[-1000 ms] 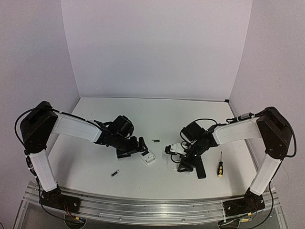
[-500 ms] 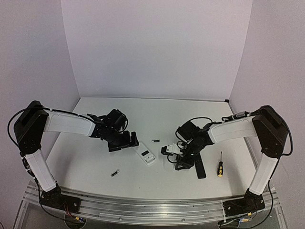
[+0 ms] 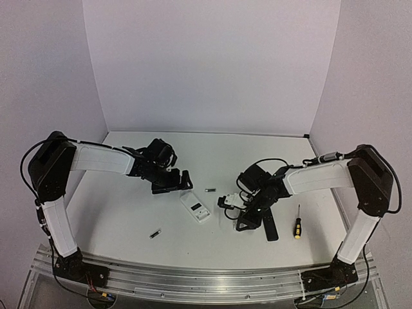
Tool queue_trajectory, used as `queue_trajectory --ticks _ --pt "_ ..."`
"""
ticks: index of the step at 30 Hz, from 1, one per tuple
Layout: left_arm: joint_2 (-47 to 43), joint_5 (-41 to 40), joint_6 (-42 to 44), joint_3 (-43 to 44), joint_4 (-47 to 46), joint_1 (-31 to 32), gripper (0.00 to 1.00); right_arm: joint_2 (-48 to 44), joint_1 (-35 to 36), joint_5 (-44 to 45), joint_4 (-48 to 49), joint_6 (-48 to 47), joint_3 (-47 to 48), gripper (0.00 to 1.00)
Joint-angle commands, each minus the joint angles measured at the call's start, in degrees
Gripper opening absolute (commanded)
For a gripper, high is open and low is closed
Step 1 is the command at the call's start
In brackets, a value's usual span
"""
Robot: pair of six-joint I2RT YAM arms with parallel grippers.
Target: Unload the batteries from the remote control
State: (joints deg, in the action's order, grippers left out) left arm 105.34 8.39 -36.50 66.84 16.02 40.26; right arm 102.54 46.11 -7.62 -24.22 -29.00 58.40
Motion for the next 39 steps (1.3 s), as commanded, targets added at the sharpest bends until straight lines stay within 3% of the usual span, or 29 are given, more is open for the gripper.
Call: queue_trajectory --ticks 1,8,16,26,39 --pt "4.28 4.39 6.24 5.16 -1.93 -0.90 1.00 -8.39 1.19 -0.94 3.02 10.75 -3.15 0.30" --pt "8.66 10.33 6.81 8.05 -3.74 -0.99 1.00 -15.64 2.40 1.03 4.90 17.84 -7.75 0.27" --pt "9.01 17.87 2.02 3.53 -10.09 -0.98 0.99 -20.16 2.65 5.71 5.77 22.24 -11.22 0.25" --pt "3.85 20.23 -1.42 -6.48 -14.59 1.13 0.98 -20.53 2.60 5.52 6.03 21.39 -11.90 0.25" --pt "1.11 13.41 -6.83 -8.01 -15.25 8.43 0.97 -17.82 2.59 4.14 6.30 17.99 -10.95 0.25"
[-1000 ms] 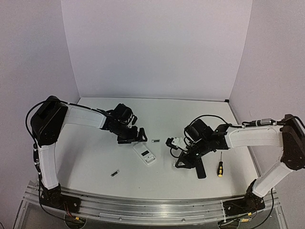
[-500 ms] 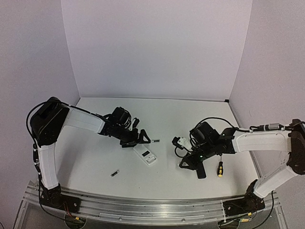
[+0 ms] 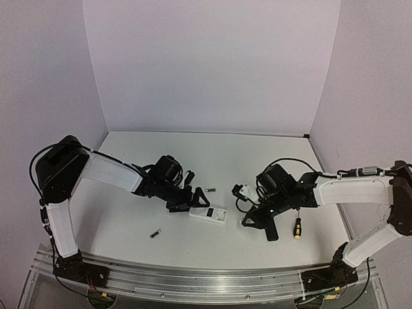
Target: Unload the batteries from the remote control
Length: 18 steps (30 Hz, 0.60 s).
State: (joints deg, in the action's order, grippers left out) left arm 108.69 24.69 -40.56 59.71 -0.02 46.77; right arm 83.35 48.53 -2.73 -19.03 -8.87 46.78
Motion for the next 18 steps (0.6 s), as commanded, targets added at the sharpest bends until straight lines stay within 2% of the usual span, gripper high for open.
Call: queue_trajectory --ticks 1,10,12,18 --pt "-2.40 -3.61 -3.29 -1.16 0.67 2.06 0.97 1.68 0.17 -0.93 1.11 -3.23 0.81 0.24" --pt "-6.25 -18.97 -5.69 -1.10 9.98 2.53 0.97 6.47 0.20 -5.49 0.55 -17.79 4.17 0.24" --pt "-6.99 -21.72 -6.16 -1.83 11.93 2.53 0.93 7.90 0.18 -5.39 0.39 -20.90 5.64 0.24" --pt "-6.76 -17.78 -6.03 -4.72 6.91 2.55 0.78 13.77 0.03 -5.15 -0.26 -26.11 11.27 0.24"
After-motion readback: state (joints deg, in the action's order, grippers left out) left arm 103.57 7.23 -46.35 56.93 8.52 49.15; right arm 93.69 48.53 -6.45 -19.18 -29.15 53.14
